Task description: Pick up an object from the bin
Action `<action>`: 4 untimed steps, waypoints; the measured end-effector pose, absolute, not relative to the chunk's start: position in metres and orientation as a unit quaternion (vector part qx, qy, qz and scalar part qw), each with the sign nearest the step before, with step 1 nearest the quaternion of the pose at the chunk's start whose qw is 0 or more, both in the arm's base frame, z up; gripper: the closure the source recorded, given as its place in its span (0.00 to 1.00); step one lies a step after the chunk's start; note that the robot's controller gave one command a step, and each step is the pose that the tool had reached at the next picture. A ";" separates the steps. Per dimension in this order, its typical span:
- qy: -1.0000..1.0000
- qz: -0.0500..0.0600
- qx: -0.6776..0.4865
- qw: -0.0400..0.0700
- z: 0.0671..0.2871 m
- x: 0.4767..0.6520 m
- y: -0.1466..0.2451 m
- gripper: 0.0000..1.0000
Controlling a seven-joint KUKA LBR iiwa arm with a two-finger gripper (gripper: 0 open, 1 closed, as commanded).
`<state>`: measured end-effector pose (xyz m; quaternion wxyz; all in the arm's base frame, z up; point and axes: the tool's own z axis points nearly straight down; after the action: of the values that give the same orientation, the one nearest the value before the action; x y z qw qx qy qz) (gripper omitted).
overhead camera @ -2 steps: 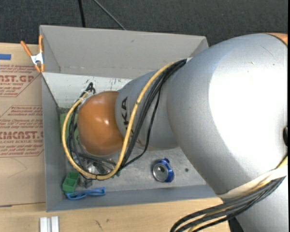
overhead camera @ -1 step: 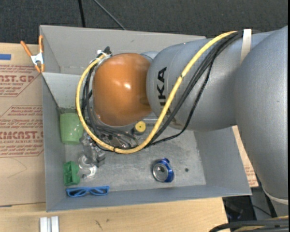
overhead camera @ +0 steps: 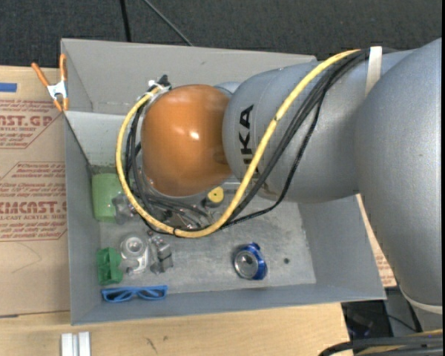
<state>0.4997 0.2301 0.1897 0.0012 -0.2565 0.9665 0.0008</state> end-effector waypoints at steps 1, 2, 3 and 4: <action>0.956 0.000 -0.293 0.003 0.081 0.490 0.231 0.00; 0.913 -0.002 -0.409 0.001 0.071 0.494 0.246 0.00; 0.912 0.001 -0.409 0.001 0.070 0.492 0.248 1.00; 0.912 -0.001 -0.409 0.001 0.070 0.493 0.246 0.00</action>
Offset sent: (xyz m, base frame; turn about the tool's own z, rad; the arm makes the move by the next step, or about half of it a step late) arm -0.0111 0.0012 -0.1074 -0.0784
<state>0.4931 0.2463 0.0703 0.0010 -0.4091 0.9125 -0.0009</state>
